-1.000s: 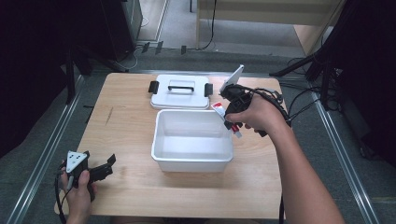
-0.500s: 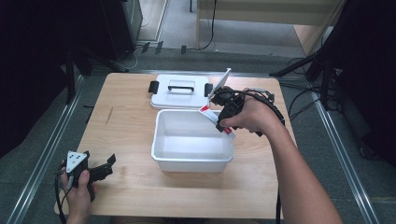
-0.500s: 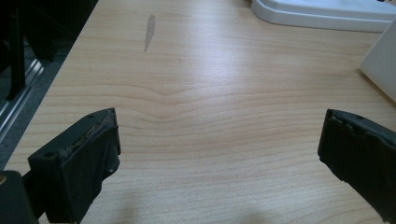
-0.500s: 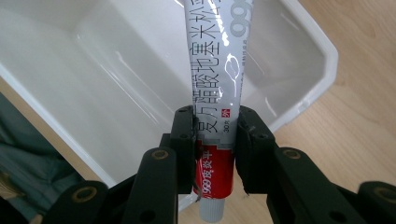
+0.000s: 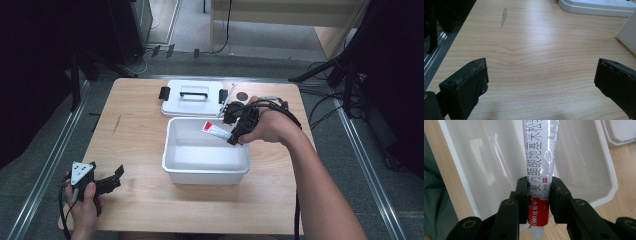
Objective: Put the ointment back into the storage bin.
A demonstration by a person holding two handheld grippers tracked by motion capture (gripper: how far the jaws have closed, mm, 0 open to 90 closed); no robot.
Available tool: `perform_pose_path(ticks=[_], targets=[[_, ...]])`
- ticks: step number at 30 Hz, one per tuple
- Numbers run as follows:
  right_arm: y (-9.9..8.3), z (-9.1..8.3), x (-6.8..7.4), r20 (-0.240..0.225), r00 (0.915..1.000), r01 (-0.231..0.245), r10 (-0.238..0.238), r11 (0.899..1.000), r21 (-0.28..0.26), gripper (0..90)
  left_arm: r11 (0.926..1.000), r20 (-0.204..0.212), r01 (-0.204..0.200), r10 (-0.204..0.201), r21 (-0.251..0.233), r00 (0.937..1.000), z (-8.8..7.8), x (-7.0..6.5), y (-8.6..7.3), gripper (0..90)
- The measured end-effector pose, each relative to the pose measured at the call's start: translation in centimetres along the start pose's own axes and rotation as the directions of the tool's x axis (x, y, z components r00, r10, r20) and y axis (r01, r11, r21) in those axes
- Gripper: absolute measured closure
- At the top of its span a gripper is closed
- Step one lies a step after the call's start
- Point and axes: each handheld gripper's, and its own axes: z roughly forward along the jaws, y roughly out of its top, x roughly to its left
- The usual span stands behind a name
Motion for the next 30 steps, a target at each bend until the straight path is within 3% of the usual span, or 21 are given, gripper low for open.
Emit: perform_pose_path(ticks=[4,10,16,30], targets=[[-0.1,0.2,0.3,0.007,0.9953,0.096,-0.096,0.995,0.006,72.2,1.0000,-0.001,0.000,0.000,0.000,1.0000,0.0,0.0,0.0,0.0],[0.3,0.7,0.7,0.006,0.9894,0.145,-0.145,0.989,0.006,72.1,1.0000,-0.001,0.000,0.000,-0.001,1.0000,0.0,0.0,0.0,0.0],[0.5,1.3,0.8,0.004,0.9851,0.172,-0.172,0.985,0.018,72.1,1.0000,0.000,0.001,-0.001,-0.001,1.0000,0.0,0.0,0.0,0.0],[0.2,2.5,0.6,-0.009,0.9851,0.172,-0.172,0.985,0.025,72.0,1.0000,0.000,0.001,-0.001,-0.001,1.0000,0.0,0.0,0.0,0.0]])
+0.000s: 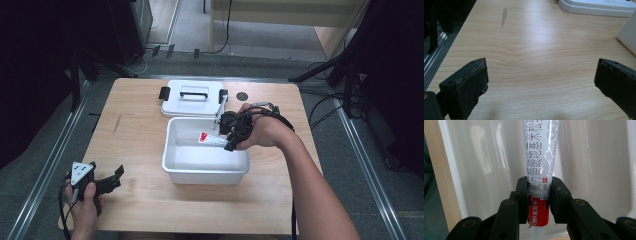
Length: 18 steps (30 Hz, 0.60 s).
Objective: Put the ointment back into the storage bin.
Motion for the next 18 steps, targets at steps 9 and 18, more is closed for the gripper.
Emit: perform_pose_path(ticks=[9,18], targets=[[0.0,0.7,0.1,-0.009,1.0000,0.002,-0.002,1.000,0.005,72.0,1.0000,-0.001,0.000,0.000,-0.003,1.0000,0.0,0.0,0.0,0.0],[0.0,1.8,0.2,-0.025,0.9997,0.006,-0.006,1.000,0.022,72.0,1.0000,0.000,0.001,-0.001,-0.001,1.0000,0.0,0.0,0.0,0.0]])
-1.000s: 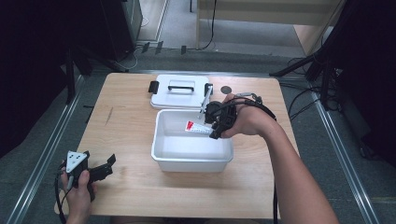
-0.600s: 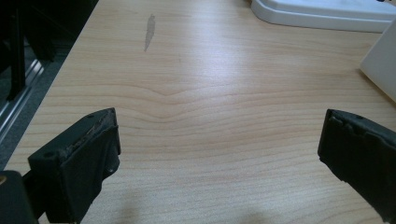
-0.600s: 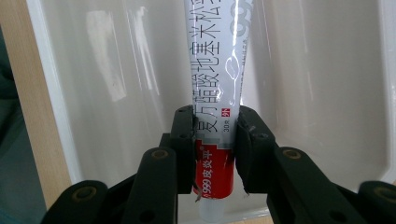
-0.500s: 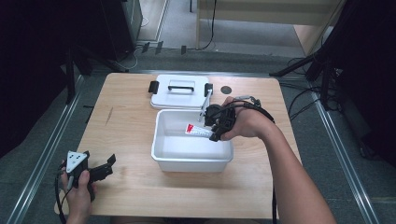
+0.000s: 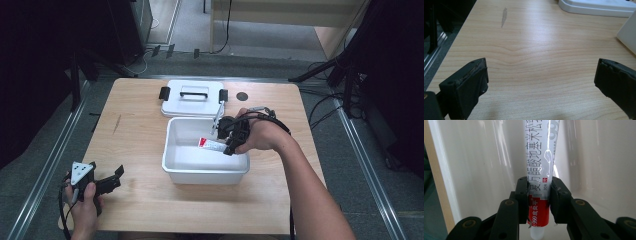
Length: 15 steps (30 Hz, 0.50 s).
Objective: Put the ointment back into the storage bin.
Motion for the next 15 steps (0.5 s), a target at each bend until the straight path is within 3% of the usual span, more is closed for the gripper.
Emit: perform_pose_path(ticks=[15], targets=[[0.0,1.5,0.2,-0.019,0.9998,-0.004,0.005,0.999,0.039,72.0,1.0000,0.000,0.001,-0.001,0.001,1.0000,0.0,0.0,0.0,0.0]])
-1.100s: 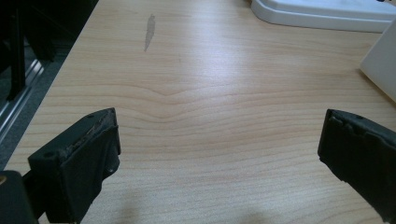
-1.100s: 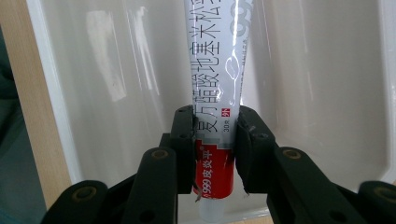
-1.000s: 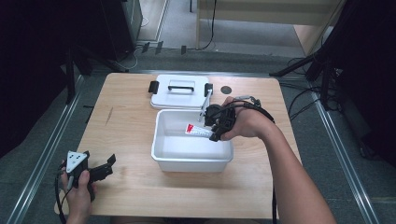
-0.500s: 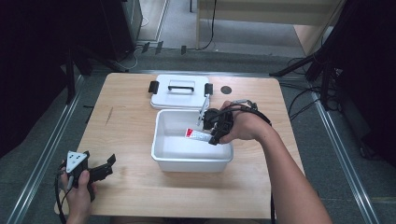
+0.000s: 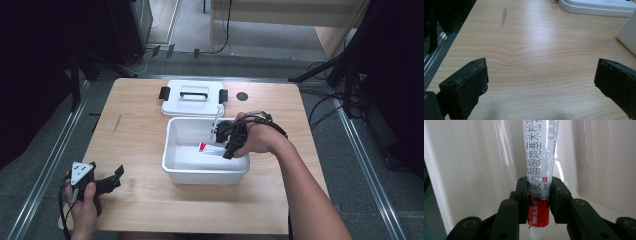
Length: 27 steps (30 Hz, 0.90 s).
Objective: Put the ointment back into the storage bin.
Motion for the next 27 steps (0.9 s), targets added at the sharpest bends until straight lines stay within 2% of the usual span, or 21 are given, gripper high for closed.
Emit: perform_pose_path(ticks=[18,27], targets=[[0.6,1.7,0.1,0.000,0.9999,0.015,-0.015,0.998,0.062,72.0,1.0000,0.001,-0.001,0.001,0.001,1.0000,0.0,0.0,0.0,0.0],[1.1,2.8,0.5,0.004,0.9998,0.019,-0.020,0.992,0.125,72.0,1.0000,0.001,-0.002,0.002,0.001,1.0000,0.0,0.0,0.0,0.0]])
